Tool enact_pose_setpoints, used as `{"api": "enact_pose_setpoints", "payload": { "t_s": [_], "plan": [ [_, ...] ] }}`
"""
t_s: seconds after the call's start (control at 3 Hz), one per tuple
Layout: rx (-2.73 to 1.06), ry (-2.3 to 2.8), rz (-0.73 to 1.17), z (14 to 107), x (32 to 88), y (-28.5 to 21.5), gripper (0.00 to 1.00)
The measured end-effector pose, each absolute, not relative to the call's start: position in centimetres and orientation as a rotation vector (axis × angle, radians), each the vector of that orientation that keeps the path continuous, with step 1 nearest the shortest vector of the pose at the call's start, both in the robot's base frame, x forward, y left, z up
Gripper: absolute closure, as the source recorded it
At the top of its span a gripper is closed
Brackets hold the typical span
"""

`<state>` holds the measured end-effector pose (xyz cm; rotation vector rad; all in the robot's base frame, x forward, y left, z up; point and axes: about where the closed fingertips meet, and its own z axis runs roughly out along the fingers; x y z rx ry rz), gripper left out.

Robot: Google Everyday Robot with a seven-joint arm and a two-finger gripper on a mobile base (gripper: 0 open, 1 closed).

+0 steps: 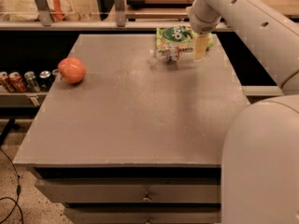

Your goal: Move water bottle near green rice chip bag

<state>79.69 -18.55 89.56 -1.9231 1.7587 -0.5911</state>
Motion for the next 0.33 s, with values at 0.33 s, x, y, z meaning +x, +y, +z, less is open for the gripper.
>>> {"api": "enact_pose_setpoints", "payload": {
  "t_s": [0.33],
  "plan": [
    [-1.900,1.754,-0.606,90.60,79.61,-19.08,0.00]
  ]
}}
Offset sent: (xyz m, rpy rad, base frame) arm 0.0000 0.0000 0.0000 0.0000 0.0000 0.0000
